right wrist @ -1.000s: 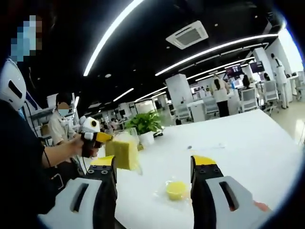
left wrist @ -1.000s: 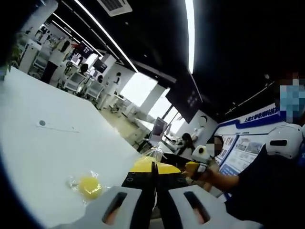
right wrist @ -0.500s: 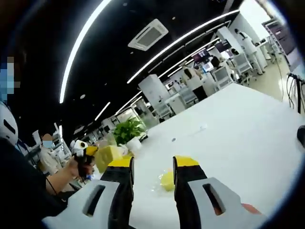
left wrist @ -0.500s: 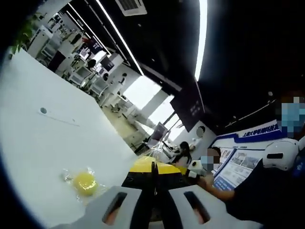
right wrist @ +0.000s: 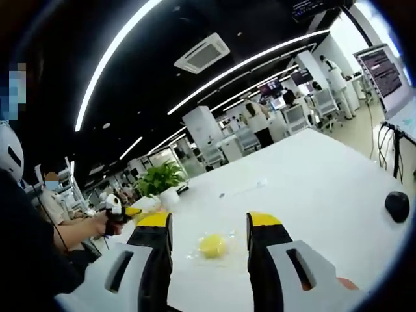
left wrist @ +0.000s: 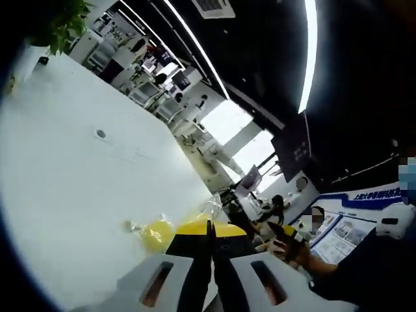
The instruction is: Compare the silicone blocks by pressing each to a similar depth, holding the contact briefly, and releasing to observe deformation and rebound differences across the visible hardness samples.
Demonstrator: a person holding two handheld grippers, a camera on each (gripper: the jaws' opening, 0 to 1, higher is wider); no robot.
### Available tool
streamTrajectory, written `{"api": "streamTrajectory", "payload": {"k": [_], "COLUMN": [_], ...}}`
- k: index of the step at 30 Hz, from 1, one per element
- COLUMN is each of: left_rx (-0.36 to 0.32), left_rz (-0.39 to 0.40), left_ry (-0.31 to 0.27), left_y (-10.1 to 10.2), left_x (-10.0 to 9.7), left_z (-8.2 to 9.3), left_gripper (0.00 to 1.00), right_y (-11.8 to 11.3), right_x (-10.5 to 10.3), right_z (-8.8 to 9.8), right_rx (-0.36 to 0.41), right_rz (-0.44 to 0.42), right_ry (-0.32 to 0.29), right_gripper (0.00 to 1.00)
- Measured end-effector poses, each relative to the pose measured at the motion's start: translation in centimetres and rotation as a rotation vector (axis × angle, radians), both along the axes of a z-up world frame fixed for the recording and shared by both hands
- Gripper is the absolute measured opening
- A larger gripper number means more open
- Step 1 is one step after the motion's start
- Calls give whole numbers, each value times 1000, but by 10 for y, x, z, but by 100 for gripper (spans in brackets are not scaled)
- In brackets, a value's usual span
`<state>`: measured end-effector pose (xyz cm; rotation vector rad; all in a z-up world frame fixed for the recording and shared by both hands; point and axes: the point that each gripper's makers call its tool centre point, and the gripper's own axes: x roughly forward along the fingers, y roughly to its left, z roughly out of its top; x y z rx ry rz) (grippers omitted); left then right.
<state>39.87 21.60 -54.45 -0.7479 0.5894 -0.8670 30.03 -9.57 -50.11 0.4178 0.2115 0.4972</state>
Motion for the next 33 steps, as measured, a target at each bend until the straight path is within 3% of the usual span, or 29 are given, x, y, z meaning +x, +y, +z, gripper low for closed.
{"api": "streamTrajectory", "payload": {"k": [2, 6, 8, 13, 16, 18, 20, 22, 28, 33], "left_rx": [23, -1, 8, 85, 160, 163, 263, 318, 459, 527], "left_rz": [21, 47, 54, 45, 34, 45, 74, 81, 13, -40], "left_ry": [28, 129, 150, 217, 189, 203, 164, 152, 59, 62], "left_y": [5, 10, 11, 11, 14, 16, 29, 36, 41, 44], "left_x": [5, 12, 15, 18, 21, 28, 39, 44, 52, 54], "left_z": [-12, -38, -48, -79, -92, -96, -110, -120, -138, -156], "left_gripper": [0, 0, 0, 0, 0, 0, 0, 0, 0, 0], "right_y": [0, -1, -2, -8, -11, -12, -13, -14, -20, -25], "right_x": [-2, -7, -10, -14, -16, -18, -20, -22, -24, -22], "right_z": [1, 4, 5, 6, 8, 8, 7, 6, 0, 2], "right_rx": [-9, -26, -29, -56, -65, -74, -85, -105, -128, -140], "right_rz": [2, 3, 6, -4, -13, -14, -11, -11, -23, -34], "right_ry": [0, -14, -12, -20, -30, -30, -32, -30, -9, -7], "right_gripper": [40, 42, 42, 41, 41, 41, 41, 40, 39, 38]}}
